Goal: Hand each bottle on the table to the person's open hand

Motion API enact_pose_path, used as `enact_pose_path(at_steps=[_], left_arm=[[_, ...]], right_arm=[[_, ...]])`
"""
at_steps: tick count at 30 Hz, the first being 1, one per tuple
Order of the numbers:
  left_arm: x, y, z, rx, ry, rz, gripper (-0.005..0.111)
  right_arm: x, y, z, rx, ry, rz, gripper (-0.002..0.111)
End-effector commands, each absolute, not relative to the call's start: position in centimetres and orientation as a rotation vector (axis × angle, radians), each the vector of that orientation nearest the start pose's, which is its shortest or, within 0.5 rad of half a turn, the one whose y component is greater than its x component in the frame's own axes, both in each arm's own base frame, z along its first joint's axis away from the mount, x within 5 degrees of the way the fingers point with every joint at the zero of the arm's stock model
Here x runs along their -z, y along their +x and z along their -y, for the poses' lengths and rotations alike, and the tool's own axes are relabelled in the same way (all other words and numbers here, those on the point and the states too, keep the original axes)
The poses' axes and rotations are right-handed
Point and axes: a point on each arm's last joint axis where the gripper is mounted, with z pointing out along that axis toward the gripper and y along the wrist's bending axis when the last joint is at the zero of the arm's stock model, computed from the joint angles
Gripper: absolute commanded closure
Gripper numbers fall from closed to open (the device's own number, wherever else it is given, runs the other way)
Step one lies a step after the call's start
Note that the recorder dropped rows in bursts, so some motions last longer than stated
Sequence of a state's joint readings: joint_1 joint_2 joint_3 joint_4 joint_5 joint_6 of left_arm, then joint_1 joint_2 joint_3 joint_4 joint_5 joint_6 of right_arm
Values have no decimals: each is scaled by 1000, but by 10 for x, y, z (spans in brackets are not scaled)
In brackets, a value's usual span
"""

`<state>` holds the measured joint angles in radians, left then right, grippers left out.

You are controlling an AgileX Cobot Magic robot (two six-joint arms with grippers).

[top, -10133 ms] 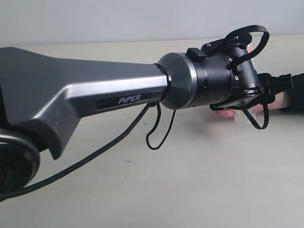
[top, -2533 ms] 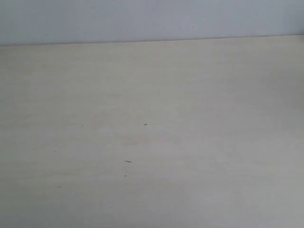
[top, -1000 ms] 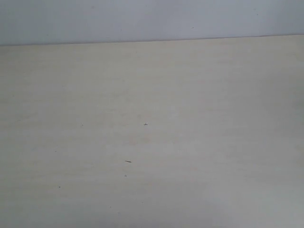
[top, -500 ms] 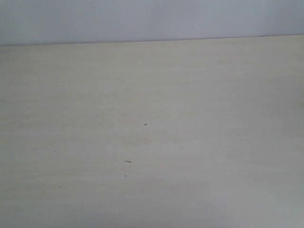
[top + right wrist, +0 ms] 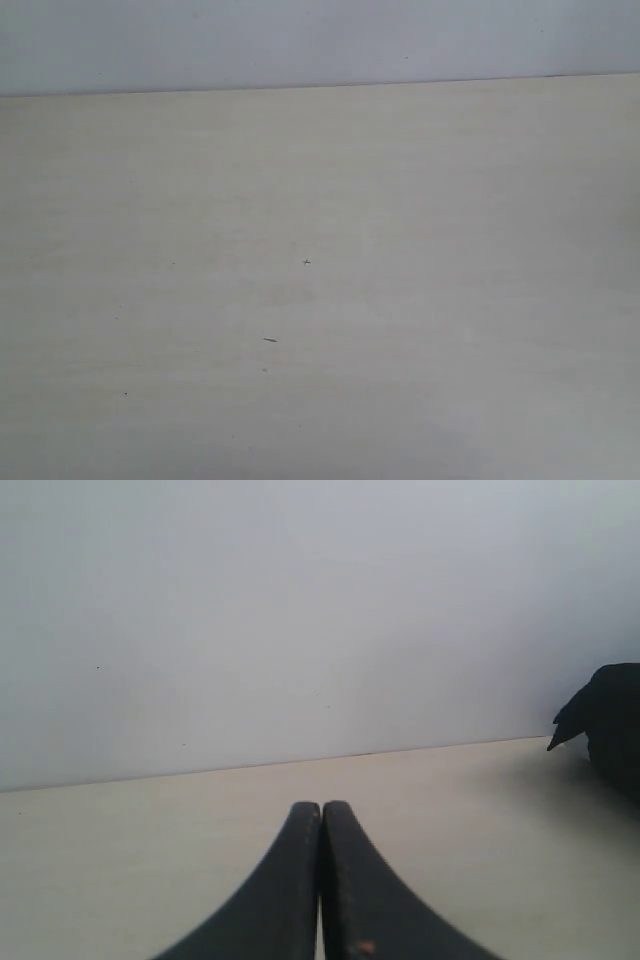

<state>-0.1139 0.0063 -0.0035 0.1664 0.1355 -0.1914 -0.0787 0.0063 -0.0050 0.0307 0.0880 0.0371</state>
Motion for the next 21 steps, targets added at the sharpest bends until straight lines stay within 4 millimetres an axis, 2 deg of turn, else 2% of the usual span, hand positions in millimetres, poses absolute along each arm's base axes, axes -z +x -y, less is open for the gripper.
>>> enact_pose_path(at_steps=[1,21], left_arm=[[-200,56,1,37,5,-1631,107],[-200,56,-2,-5,-39,-1630,107]], right_arm=[[-206,56,4,10,109,-1557,108],[-206,56,4,8,110,-1557,108]])
